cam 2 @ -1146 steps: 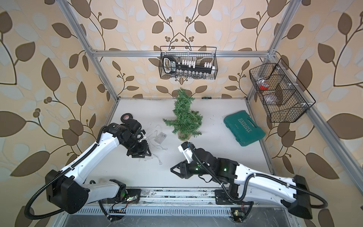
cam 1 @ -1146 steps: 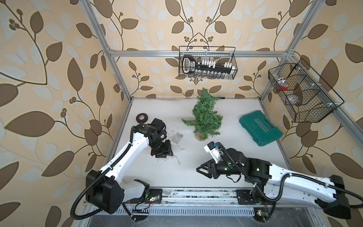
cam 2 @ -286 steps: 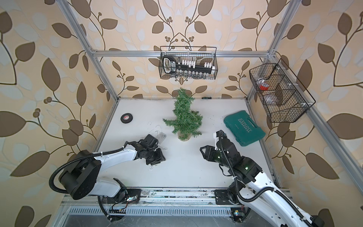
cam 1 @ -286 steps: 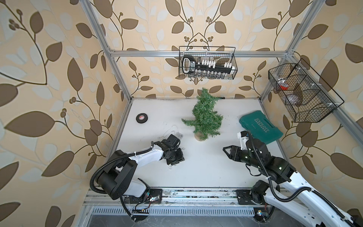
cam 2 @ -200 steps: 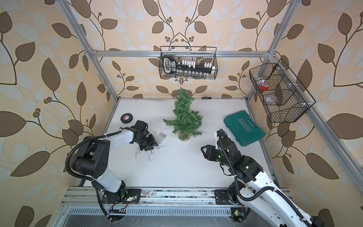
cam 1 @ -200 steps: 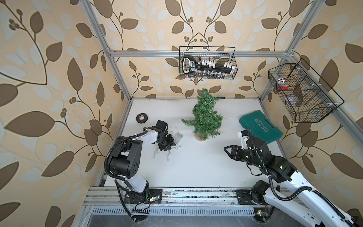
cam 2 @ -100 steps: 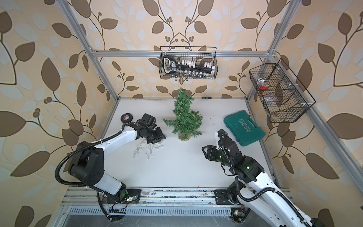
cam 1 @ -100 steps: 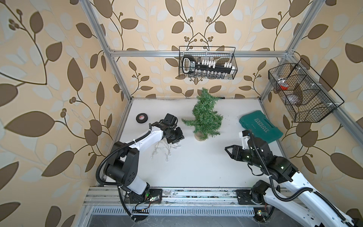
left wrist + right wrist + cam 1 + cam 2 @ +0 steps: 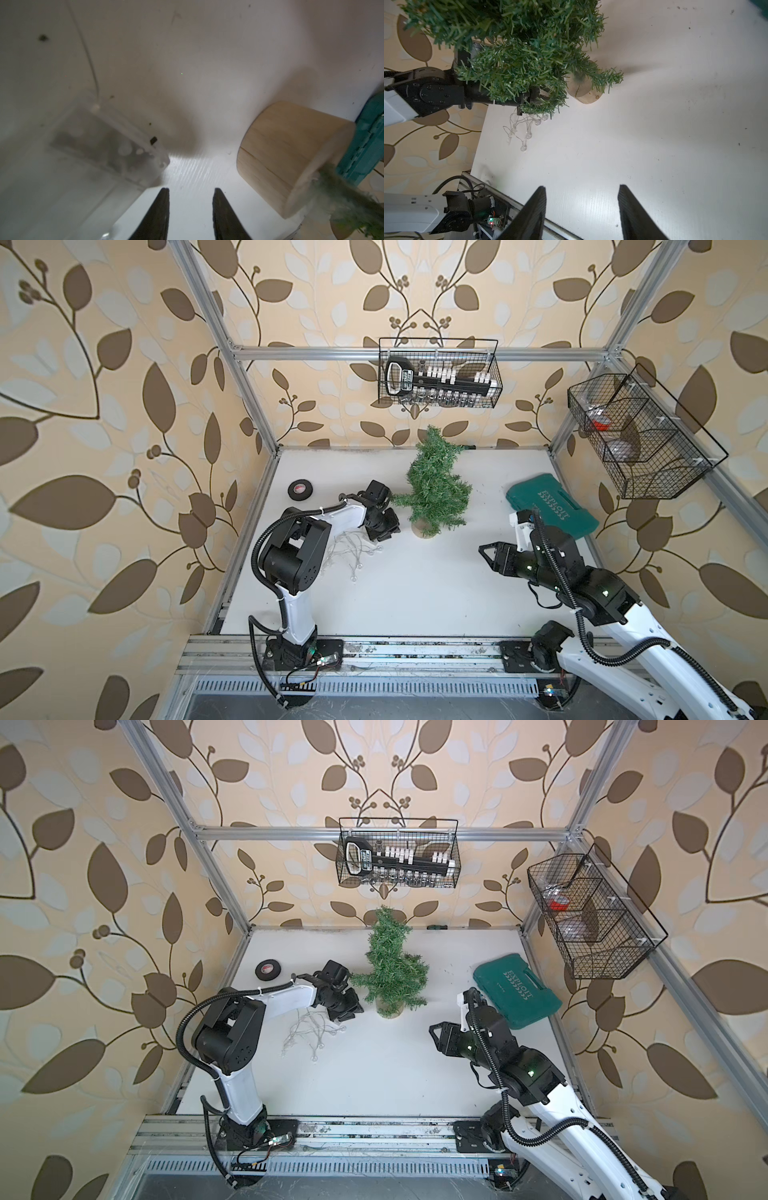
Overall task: Remove string lights from the small christmas tree
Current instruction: Adjust the light string at the center of the board.
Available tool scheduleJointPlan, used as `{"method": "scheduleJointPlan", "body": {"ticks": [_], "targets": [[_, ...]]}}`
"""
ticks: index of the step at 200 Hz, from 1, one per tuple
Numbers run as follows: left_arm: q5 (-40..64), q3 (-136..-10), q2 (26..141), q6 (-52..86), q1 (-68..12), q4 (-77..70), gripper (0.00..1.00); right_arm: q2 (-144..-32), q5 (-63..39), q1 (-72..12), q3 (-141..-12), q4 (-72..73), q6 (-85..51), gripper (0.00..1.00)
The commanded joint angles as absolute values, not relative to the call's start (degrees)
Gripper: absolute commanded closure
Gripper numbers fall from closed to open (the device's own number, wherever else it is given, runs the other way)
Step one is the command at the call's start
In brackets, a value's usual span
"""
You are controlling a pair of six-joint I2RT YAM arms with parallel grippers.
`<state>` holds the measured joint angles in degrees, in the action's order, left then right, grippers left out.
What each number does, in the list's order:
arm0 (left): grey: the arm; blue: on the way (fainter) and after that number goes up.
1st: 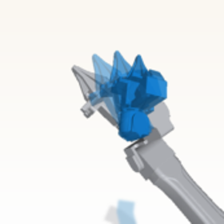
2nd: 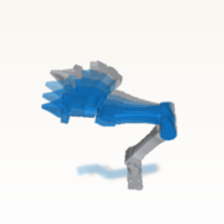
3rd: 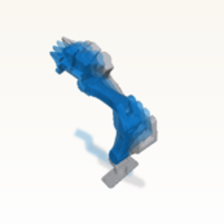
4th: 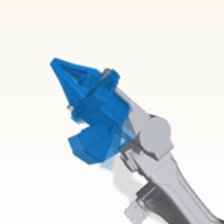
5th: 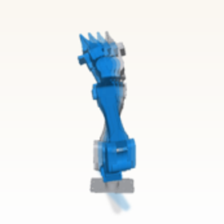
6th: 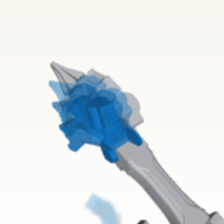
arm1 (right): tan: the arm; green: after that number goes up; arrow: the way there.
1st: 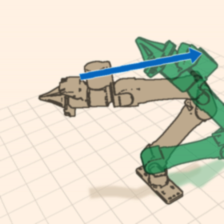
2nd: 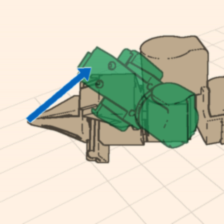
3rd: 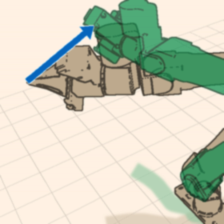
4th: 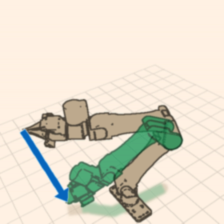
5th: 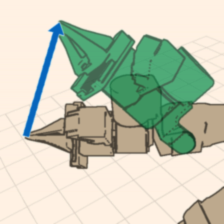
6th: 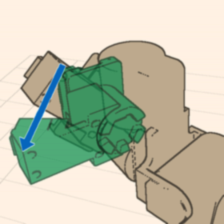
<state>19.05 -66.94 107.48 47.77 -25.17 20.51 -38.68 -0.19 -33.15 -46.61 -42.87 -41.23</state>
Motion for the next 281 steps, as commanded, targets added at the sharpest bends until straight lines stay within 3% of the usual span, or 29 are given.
{"method": "scheduleJointPlan", "body": {"ticks": [1,55,134,178,214,281], "targets": [[18.76,-69.08,108.5,48.44,-25.31,18.96,0.64,-37.96,-0.18,-32.86,-47.82,-44.66,-40.35,0.45],[17.84,-65.68,108.28,46.64,-21.12,20.16,0.64,-38.25,-0.57,-32.65,-47.97,-44.47,-40.12,0.45],[19.15,-59.33,100.34,40.04,-7.4,24.41,0.63,-39.42,-2.06,-32.43,-47.64,-42.61,-39.81,0.45],[20.3,-64.42,97.2,38.61,-7.35,29.02,0.62,-39.75,-2.64,-32.34,-47.66,-42.01,-39.73,0.45],[16.23,-63.67,85.02,35.8,-10.63,39.96,0.59,-39.13,-3.04,-32.27,-46.72,-42.01,-39.73,0.45],[14.63,-40.16,56.63,40.31,-11.25,46.4,0.52,-39.8,-4.64,-31.97,-44.65,-40.87,-38.35,0.45]]}}
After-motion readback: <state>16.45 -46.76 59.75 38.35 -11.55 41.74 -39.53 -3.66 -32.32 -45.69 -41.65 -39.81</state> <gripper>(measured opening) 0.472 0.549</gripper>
